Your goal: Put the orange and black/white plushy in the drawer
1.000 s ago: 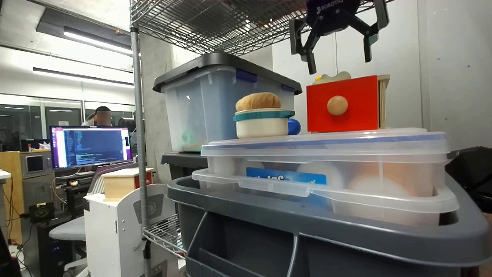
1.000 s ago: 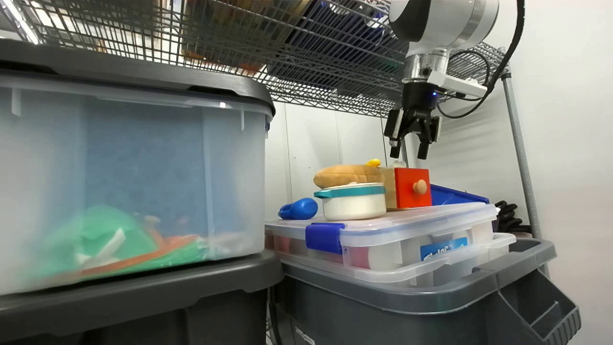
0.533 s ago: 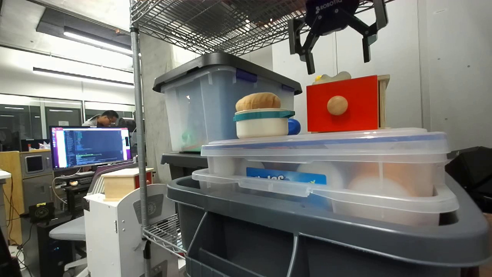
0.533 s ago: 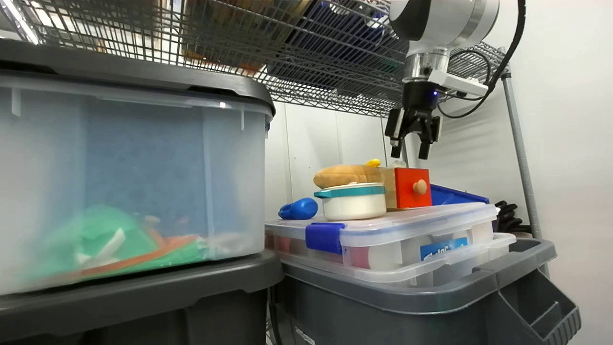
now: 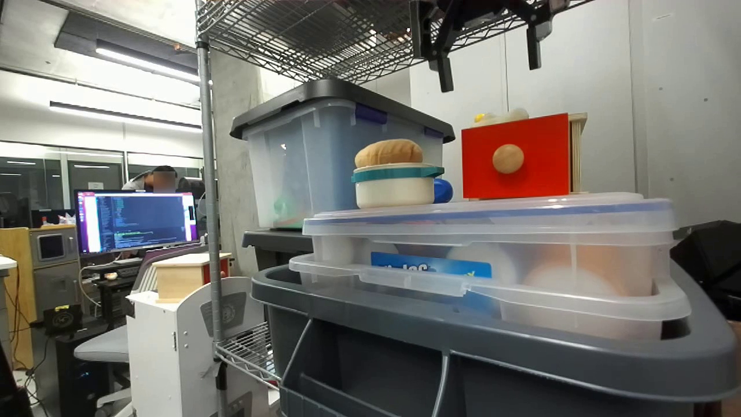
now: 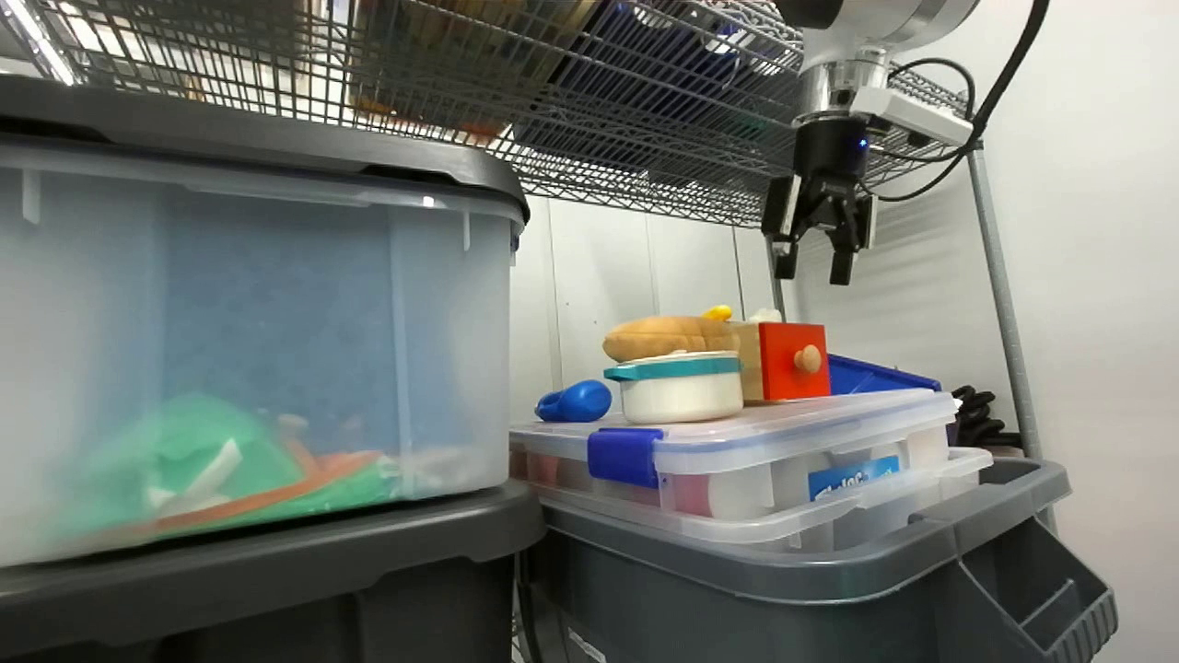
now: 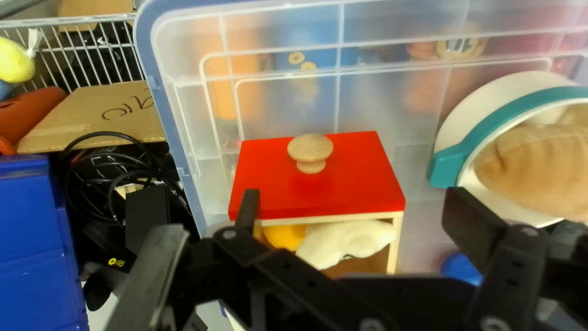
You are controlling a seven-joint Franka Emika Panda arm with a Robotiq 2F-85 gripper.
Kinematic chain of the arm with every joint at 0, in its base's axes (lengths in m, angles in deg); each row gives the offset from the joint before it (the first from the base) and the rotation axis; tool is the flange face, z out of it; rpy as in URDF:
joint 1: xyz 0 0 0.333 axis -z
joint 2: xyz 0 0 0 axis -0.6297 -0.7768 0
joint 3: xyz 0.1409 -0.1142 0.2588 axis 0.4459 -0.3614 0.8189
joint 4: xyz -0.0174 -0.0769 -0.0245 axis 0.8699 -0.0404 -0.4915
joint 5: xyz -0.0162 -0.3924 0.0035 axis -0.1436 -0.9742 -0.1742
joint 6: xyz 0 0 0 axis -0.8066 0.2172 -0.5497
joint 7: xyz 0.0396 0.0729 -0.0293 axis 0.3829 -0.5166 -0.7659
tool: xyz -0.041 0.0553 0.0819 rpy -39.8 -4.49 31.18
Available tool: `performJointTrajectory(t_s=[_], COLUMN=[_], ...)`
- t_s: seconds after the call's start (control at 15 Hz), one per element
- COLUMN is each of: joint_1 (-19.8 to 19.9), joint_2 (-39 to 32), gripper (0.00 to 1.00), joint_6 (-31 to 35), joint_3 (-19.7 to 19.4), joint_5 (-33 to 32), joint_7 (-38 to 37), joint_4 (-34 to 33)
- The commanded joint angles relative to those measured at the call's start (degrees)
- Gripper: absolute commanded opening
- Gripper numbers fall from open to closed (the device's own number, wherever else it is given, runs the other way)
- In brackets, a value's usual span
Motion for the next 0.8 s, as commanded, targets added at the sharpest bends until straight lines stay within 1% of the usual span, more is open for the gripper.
performJointTrajectory(t_s=[0.0,0.27,0.47,0.6,0.73], joint_1=[-0.8,-1.2,-1.1,-1.3,-1.9], joint_2=[7.6,14.3,18.1,20.3,22.6], gripper=[1.00,1.00,1.00,1.00,1.00], joint_6=[-4.7,-12.1,-18.6,-23.4,-28.0], joint_3=[-0.8,-0.5,0.8,1.6,2.1], joint_5=[-1.7,-4.7,-10.4,-12.8,-13.0], joint_7=[-2.0,-5.6,-12.2,-15.4,-16.1], joint_4=[5.3,8.5,10.7,11.9,13.4])
